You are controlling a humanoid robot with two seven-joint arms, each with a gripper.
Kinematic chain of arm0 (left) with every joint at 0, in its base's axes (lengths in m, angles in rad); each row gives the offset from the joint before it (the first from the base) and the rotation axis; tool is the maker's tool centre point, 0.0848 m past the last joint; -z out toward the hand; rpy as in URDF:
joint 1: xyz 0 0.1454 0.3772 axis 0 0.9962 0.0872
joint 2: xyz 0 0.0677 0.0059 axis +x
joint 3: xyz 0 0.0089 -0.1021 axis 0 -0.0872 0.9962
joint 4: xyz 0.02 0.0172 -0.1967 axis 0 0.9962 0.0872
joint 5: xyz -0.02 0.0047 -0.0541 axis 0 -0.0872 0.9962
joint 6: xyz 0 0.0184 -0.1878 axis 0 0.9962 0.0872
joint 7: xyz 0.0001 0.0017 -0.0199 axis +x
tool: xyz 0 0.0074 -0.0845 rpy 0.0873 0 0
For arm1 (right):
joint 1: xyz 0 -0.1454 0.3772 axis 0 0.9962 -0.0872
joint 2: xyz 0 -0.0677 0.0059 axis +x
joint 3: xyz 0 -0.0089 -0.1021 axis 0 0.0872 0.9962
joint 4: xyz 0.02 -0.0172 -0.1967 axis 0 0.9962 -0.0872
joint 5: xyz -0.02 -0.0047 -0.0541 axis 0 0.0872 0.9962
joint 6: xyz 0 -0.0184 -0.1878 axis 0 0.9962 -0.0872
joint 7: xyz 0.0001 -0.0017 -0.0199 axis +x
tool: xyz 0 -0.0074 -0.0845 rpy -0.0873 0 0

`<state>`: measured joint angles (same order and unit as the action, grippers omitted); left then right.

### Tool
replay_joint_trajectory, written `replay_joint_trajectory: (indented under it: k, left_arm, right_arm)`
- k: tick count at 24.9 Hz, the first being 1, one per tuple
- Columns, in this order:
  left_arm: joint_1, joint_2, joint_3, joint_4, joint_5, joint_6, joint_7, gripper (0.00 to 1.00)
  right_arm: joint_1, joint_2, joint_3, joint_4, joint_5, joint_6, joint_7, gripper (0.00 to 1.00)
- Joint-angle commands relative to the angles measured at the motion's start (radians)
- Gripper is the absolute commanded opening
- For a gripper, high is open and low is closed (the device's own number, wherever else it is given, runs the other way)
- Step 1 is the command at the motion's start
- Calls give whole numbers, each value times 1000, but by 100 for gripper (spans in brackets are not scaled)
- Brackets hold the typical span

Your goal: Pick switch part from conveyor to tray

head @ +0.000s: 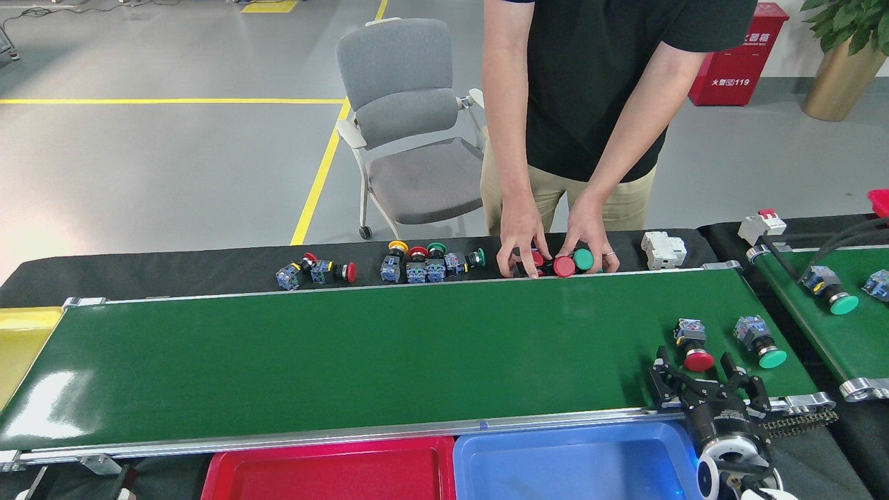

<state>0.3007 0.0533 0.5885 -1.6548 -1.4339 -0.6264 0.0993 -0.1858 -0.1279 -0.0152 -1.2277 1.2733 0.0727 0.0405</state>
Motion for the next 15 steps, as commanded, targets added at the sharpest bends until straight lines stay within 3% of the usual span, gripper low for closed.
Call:
replay_joint_trajectory:
  k: [1, 2, 3, 9, 12, 15]
  left_arm:
    - [-6, 13, -24, -11, 0, -2, -13, 100]
    - [-2, 13, -29, -14, 0, -2, -21, 100]
    - [0, 13, -30, -13, 0, -2, -24, 100]
    - [3, 13, -19, -10, 0, 1, -24, 100]
    - [3, 22, -9, -10, 1, 1, -24, 100]
    - [6, 26, -7, -8, 1, -2, -23, 100]
  right_arm:
    - [-21, -12, -2, 2, -3, -1, -5, 43]
    - [-21, -10, -2, 1, -8, -4, -10, 24]
    - [-21, -10, -2, -3, -8, -7, -10, 18]
    - [-9, -10, 6, -61, -6, -14, -1, 15]
    - [57, -4, 8, -193, -6, -67, -1, 15]
    - [175, 2, 31, -363, -20, -237, -4, 16]
